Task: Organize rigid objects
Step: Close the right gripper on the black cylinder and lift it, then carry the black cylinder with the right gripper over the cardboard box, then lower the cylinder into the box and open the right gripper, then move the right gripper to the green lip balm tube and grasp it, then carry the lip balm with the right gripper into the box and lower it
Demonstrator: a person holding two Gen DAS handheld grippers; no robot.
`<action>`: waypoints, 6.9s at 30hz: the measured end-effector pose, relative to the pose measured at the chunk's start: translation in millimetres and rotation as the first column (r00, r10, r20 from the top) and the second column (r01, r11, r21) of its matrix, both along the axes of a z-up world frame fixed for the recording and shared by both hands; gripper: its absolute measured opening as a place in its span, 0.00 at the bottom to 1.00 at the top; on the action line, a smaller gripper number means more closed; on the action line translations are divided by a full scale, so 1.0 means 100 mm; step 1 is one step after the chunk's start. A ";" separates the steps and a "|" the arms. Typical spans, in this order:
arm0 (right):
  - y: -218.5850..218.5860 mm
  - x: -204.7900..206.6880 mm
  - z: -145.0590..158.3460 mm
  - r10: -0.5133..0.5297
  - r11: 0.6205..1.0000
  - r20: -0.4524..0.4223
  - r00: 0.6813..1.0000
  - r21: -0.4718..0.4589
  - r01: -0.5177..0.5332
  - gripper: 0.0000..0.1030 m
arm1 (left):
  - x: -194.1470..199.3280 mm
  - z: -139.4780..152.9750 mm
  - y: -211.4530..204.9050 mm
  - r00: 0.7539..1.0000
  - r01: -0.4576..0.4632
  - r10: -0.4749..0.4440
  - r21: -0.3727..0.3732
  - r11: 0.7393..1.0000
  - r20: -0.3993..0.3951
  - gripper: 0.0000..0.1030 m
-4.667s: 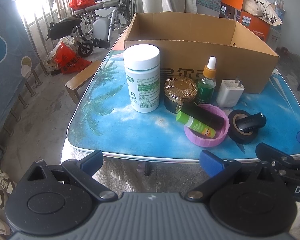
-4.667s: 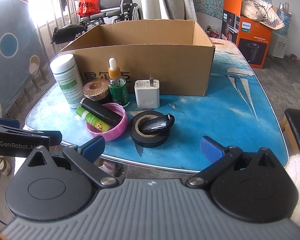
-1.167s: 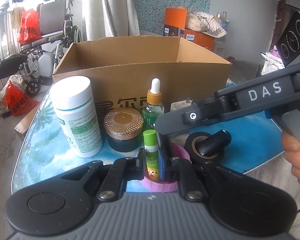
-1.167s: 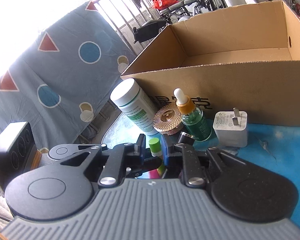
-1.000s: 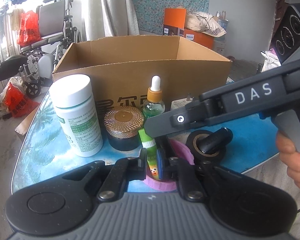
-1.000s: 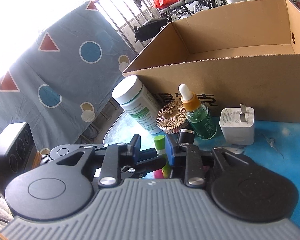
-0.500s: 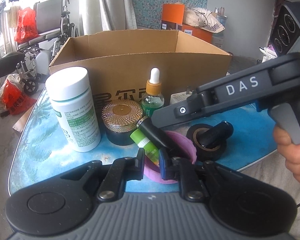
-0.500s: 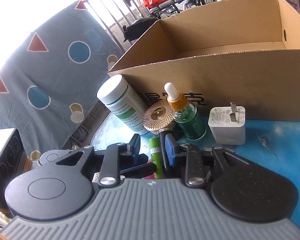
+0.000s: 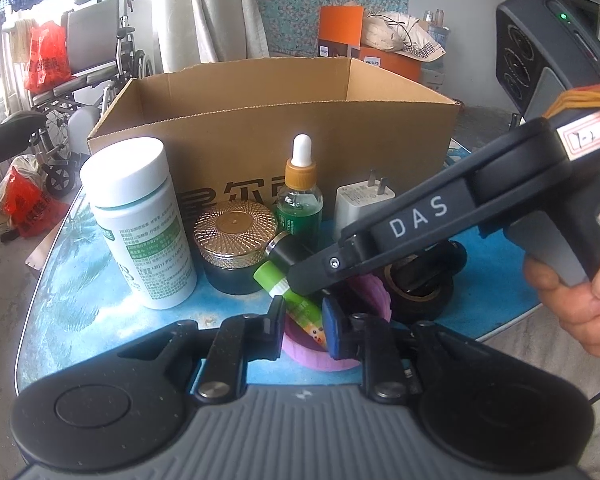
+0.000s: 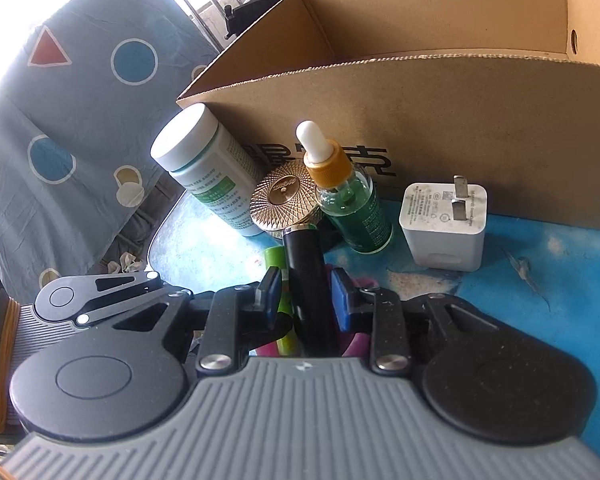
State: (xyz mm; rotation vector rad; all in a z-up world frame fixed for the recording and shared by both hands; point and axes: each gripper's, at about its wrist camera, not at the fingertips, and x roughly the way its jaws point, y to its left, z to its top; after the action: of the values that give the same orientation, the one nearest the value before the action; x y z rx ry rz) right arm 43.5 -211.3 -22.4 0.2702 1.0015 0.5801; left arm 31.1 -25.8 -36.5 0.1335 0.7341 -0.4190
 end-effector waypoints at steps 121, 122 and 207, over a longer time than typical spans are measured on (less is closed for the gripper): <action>0.82 3.24 -0.02 -0.068 0.998 -0.378 0.923 -0.039 0.057 0.48 | 0.87 1.19 0.84 0.989 -0.136 0.145 -0.255 0.957 0.014 0.38; 0.80 3.22 0.00 -0.071 0.997 -0.376 0.924 -0.034 0.063 0.48 | 0.85 1.20 0.84 0.990 -0.134 0.143 -0.255 0.958 0.018 0.38; -0.10 1.36 1.25 -0.032 0.969 -0.020 0.999 0.243 0.036 0.14 | 1.37 1.34 0.06 0.994 -0.010 0.005 -0.045 0.999 -0.111 0.25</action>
State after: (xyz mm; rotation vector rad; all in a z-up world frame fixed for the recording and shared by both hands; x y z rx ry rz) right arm 179.6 -221.2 102.8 0.5092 0.9393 0.6713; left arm 167.8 -19.4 97.6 0.0646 0.8331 -0.4380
